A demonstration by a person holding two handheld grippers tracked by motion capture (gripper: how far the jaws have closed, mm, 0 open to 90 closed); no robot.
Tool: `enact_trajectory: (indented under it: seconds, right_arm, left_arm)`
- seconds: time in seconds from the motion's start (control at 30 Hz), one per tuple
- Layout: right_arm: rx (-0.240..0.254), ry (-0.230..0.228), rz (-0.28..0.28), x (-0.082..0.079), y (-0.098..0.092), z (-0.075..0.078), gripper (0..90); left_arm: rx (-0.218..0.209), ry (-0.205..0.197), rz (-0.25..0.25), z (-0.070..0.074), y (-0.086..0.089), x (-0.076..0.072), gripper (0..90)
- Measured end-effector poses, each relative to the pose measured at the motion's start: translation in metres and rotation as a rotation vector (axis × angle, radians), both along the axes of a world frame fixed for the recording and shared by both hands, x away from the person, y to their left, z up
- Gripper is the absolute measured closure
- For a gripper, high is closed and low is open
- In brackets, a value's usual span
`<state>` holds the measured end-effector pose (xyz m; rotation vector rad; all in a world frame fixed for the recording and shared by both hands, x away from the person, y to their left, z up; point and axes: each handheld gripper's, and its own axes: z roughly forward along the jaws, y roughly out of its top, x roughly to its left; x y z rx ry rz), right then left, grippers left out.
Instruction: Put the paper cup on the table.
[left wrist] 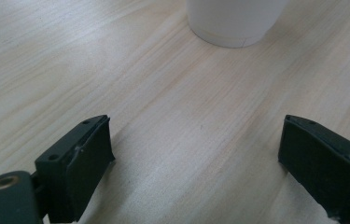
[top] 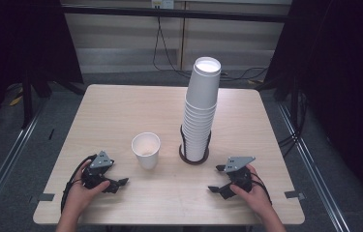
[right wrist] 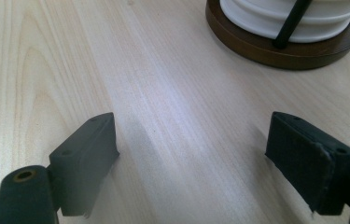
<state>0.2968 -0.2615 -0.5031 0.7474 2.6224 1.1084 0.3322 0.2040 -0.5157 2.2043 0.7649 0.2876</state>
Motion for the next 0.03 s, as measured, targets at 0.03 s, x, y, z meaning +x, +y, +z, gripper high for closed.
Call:
enact_trajectory:
  seconds: [0.03]
  right_arm:
    - [0.000,0.000,0.000,0.0000,0.0000,0.0000,15.7]
  left_arm:
    - [-0.001,-0.001,0.002,0.0000,0.0000,0.0000,10.1]
